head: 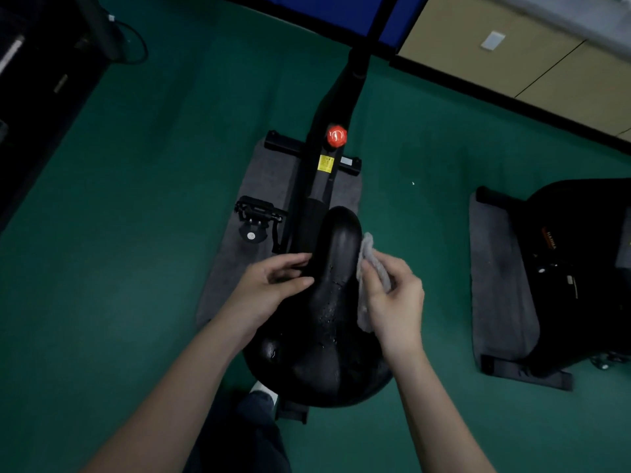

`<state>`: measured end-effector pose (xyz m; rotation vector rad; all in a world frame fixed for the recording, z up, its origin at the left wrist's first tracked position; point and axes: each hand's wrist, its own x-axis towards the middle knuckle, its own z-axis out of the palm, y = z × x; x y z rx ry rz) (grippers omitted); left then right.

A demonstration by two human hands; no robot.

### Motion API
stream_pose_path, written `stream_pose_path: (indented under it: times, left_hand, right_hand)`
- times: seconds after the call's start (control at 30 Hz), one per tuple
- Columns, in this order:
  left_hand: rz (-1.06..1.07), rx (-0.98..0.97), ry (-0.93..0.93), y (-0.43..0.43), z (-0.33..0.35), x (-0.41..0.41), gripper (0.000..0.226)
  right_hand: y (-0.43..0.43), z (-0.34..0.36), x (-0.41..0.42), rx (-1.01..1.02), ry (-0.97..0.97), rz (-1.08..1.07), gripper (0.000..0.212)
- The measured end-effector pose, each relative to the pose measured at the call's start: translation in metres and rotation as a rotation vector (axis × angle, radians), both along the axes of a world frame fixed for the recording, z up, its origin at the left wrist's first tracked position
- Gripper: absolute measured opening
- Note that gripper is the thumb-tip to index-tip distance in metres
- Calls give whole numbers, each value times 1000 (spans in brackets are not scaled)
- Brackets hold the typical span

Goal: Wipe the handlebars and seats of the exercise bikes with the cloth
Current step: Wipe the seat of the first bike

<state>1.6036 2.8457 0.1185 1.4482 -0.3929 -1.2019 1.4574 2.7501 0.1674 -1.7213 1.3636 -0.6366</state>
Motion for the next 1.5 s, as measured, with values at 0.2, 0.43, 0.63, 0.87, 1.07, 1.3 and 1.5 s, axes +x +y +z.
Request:
stream_pose_path:
  times: [0.2, 0.43, 0.63, 0.87, 1.07, 1.3, 1.5]
  left_hand:
    - [-113, -18, -208, 8, 3, 3, 29]
    - [-151, -28, -222, 47, -7, 3, 36]
    - [-63, -52, -152, 59, -9, -4, 29]
    - [-16, -69, -109, 58, -7, -7, 22]
    - [-39, -60, -144, 55, -7, -5, 22]
    - [-65, -43, -198, 57, -9, -8, 25]
    - [-40, -50, -156, 57, -6, -9, 25]
  right_hand:
    - [38, 9, -17, -384, 97, 282, 31]
    - [16, 11, 18, -534, 186, 462, 30]
    - [21, 12, 11, -555, 278, 662, 32]
    - [32, 12, 11, -524, 338, 774, 27]
    - [50, 10, -31, -442, 205, 478, 26]
    - [35, 1, -40, -316, 159, 172, 22]
    - [48, 1, -55, -331, 148, 220, 19]
